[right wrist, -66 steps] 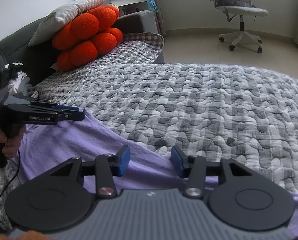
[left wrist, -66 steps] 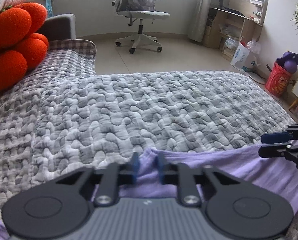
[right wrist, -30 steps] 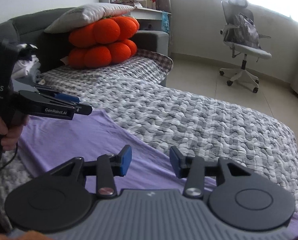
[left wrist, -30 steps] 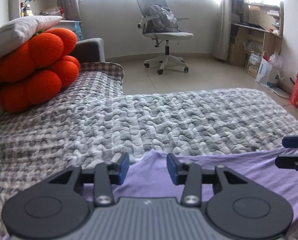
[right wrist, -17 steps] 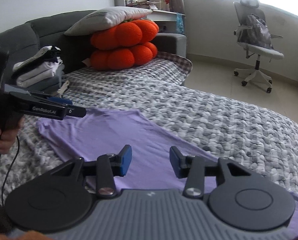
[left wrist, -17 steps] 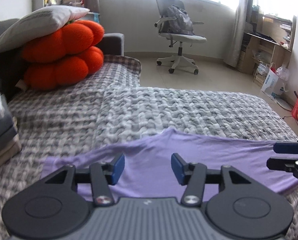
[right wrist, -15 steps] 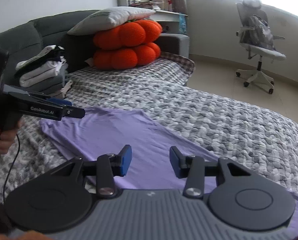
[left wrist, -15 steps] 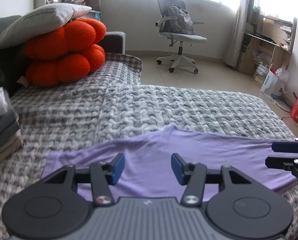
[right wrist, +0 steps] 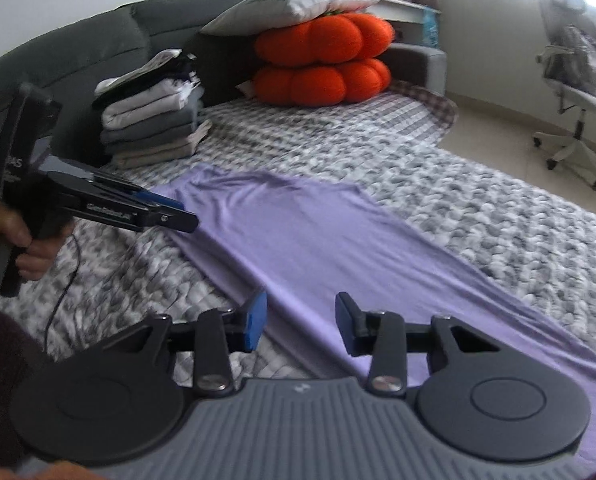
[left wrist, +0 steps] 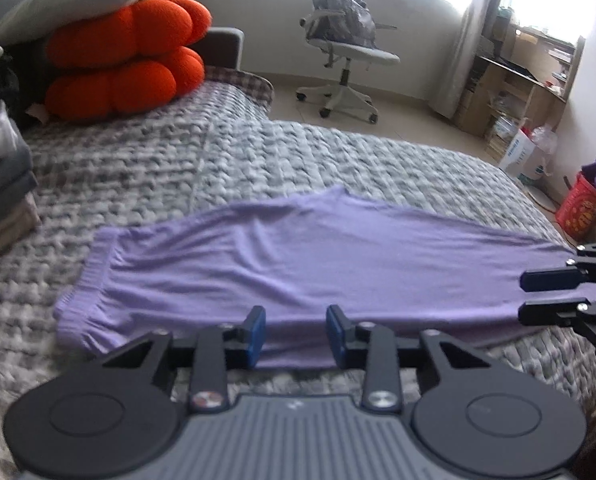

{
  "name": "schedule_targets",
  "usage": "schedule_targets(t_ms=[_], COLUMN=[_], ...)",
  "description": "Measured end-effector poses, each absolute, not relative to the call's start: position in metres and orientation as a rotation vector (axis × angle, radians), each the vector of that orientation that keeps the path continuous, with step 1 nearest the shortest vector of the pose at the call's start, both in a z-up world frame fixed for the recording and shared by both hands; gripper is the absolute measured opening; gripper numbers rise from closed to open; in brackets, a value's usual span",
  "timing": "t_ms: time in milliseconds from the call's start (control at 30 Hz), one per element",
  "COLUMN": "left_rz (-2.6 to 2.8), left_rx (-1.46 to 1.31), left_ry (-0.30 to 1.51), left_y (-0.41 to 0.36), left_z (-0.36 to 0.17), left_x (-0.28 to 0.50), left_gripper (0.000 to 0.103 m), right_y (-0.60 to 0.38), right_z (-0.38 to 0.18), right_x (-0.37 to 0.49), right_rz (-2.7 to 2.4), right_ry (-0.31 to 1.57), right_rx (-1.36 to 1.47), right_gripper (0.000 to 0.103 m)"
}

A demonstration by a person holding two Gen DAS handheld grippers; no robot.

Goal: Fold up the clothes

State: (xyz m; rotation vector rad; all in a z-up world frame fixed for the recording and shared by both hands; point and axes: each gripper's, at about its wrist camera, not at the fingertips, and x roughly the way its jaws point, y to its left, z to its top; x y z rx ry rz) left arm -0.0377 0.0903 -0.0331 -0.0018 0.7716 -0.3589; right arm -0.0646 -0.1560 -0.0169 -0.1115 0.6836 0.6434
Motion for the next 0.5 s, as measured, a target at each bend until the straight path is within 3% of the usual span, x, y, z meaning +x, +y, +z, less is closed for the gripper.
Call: schedule_targets(t_ms=[500], left_rz=[-0.567], left_rx=[0.082], left_ry=[0.775], left_y=[0.054], left_z=[-0.046], left_x=[-0.042], left_gripper=[0.023], right_y=[-0.141], right_z=[-0.039], right_x=[-0.046], right_rz=[0.797], right_ry=[0.782], right_rx=[-0.096], right_gripper=[0.038])
